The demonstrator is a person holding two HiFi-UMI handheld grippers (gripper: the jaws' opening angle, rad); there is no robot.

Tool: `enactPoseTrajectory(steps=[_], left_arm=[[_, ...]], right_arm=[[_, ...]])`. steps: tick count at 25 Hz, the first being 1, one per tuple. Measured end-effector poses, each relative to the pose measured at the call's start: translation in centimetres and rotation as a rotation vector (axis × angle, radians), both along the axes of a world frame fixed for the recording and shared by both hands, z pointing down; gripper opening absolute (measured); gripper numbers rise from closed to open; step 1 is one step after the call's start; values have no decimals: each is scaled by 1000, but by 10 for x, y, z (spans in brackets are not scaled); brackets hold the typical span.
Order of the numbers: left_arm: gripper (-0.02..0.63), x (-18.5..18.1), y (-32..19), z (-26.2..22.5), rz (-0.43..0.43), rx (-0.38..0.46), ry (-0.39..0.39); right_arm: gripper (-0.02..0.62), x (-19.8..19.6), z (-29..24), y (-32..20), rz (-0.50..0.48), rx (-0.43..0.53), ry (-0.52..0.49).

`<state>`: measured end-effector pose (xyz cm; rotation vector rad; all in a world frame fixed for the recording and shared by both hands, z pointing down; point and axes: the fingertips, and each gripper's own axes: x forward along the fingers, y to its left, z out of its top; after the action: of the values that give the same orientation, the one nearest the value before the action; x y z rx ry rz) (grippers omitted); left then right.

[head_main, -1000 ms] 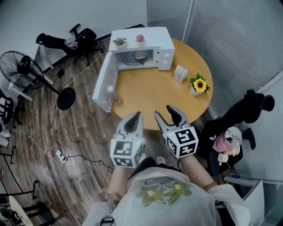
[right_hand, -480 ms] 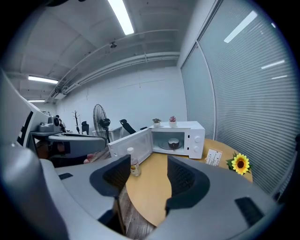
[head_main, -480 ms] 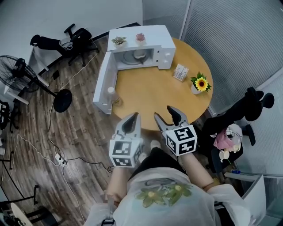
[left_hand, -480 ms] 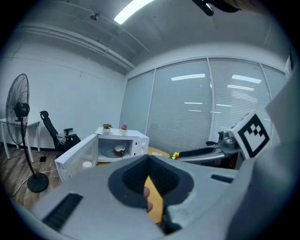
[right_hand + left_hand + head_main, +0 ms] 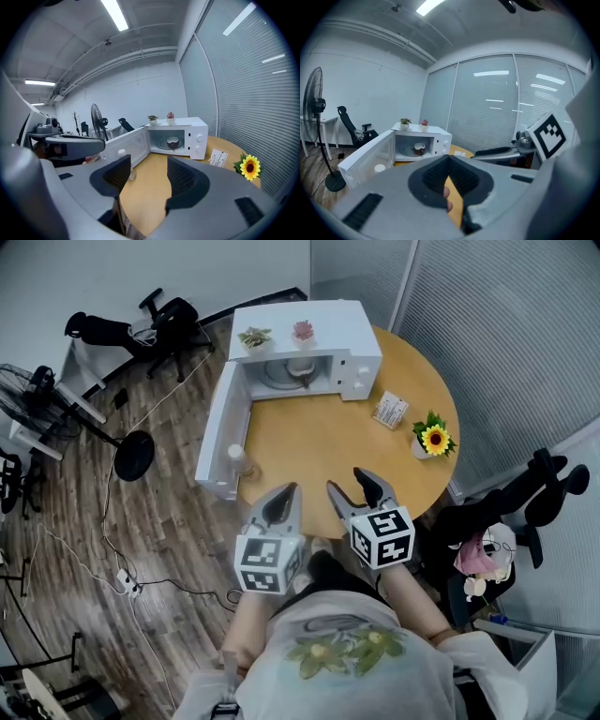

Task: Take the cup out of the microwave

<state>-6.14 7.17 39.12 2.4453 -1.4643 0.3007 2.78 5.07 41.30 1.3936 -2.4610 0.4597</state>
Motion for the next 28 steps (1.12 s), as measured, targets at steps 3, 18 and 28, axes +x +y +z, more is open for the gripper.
enactPoseTrajectory(steps=[3, 18, 28], left_arm=[[2, 4, -23, 0, 1, -1, -7], [2, 5, -105, 23, -26, -63, -3], [2, 0, -132, 50, -83, -115, 18]], right_arm=[[238, 2, 4, -26, -5, -11, -11], [238, -1, 23, -146, -19, -61, -51], [238, -11, 43, -202, -42, -76, -23]])
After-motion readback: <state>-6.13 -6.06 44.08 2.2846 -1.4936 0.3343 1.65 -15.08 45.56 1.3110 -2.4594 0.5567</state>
